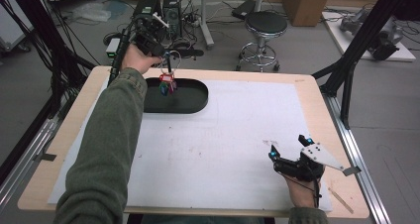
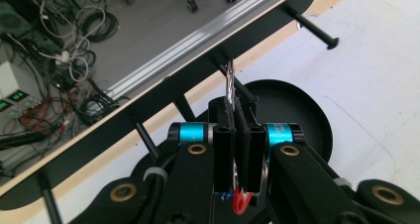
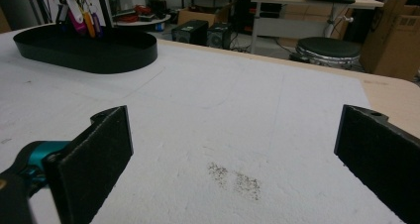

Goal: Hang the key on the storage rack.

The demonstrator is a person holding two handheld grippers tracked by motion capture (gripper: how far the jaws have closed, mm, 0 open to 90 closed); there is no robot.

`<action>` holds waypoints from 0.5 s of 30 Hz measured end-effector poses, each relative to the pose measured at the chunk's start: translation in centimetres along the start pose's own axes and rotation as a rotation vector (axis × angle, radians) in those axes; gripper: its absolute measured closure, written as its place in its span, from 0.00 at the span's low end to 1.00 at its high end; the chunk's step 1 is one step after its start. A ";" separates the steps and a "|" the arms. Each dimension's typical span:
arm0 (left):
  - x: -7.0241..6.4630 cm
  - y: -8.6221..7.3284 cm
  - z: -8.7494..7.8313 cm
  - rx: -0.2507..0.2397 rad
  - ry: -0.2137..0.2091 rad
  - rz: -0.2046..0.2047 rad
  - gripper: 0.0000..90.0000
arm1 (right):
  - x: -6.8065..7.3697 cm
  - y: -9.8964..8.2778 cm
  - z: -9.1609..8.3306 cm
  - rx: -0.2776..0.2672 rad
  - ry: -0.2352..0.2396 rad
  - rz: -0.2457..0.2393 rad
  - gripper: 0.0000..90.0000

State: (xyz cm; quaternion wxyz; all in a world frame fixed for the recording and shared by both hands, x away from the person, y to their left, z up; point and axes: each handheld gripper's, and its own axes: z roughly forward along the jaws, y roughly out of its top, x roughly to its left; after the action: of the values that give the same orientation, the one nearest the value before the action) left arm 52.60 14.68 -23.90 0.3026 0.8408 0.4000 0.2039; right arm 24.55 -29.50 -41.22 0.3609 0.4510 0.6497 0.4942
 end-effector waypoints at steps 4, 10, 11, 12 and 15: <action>0.1 -0.5 0.8 -0.009 -0.001 -0.010 0.96 | -0.1 0.0 -0.1 -0.001 -0.003 0.012 0.01; 0.1 -1.2 1.4 -0.012 0.024 -0.018 0.98 | -0.1 0.0 0.0 0.007 0.001 0.010 0.01; 0.3 -1.4 1.4 -0.017 0.026 -0.034 1.00 | -0.1 0.0 0.0 0.007 0.003 0.013 0.01; 0.5 -1.6 1.3 -0.022 0.017 -0.047 1.00 | -0.2 0.0 -0.1 0.004 -0.002 0.010 0.01; 0.6 -1.9 1.3 -0.018 -0.011 -0.057 1.00 | -0.2 0.0 -0.1 0.000 -0.003 0.016 0.01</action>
State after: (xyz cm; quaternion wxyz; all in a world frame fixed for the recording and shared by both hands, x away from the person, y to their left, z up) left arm 52.68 15.61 -26.10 0.3179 0.8273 0.4203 0.1943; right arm 24.50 -29.74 -41.20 0.3580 0.4569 0.6456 0.4962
